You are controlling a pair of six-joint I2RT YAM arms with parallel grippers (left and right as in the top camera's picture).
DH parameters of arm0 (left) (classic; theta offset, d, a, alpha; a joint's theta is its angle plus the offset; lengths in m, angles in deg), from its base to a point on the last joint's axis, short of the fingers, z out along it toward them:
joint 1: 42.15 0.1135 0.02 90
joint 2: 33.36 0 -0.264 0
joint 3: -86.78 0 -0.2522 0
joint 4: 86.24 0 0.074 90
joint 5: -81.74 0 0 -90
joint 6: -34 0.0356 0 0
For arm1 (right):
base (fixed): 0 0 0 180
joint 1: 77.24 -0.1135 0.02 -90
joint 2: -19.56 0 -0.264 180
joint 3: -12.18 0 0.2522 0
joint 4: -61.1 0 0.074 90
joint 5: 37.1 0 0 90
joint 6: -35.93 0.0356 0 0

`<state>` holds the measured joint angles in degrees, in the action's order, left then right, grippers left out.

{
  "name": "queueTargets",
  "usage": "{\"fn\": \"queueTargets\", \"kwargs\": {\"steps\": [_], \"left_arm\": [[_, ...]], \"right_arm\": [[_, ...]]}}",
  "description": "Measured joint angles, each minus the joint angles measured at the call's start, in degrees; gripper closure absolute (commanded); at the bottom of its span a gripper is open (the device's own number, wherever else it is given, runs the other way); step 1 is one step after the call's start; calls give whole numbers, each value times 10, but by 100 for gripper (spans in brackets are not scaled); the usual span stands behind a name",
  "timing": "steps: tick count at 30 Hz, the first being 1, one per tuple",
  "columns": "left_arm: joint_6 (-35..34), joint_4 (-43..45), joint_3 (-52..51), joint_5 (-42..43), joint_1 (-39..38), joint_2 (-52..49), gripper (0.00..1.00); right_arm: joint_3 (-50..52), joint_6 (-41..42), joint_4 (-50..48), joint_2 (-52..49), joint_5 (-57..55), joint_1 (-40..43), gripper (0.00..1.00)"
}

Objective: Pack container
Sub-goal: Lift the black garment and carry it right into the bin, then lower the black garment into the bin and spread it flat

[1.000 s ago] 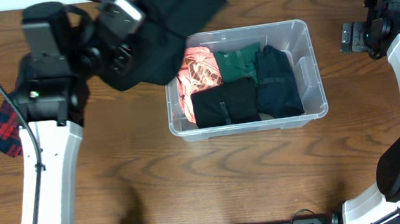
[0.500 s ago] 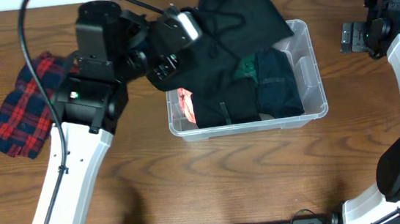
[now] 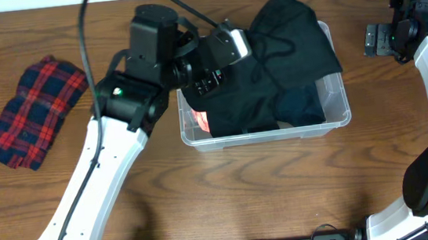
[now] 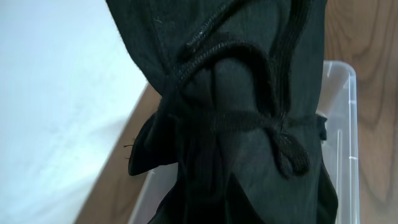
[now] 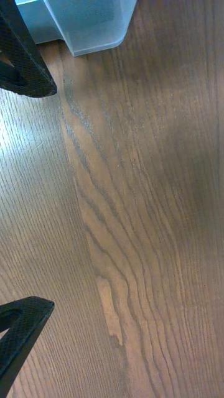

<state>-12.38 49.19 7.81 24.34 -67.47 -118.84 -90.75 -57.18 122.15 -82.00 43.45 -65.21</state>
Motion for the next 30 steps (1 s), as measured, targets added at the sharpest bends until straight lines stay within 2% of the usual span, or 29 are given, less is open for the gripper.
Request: {"fn": "queueTargets", "kwargs": {"steps": [7,30], "left_arm": [[0,-18,0,-2,-10,-36,94],[0,-66,0,-7,-29,-58,94]], "right_arm": [[0,0,0,0,0,0,1],[0,0,0,0,0,0,1]]}}
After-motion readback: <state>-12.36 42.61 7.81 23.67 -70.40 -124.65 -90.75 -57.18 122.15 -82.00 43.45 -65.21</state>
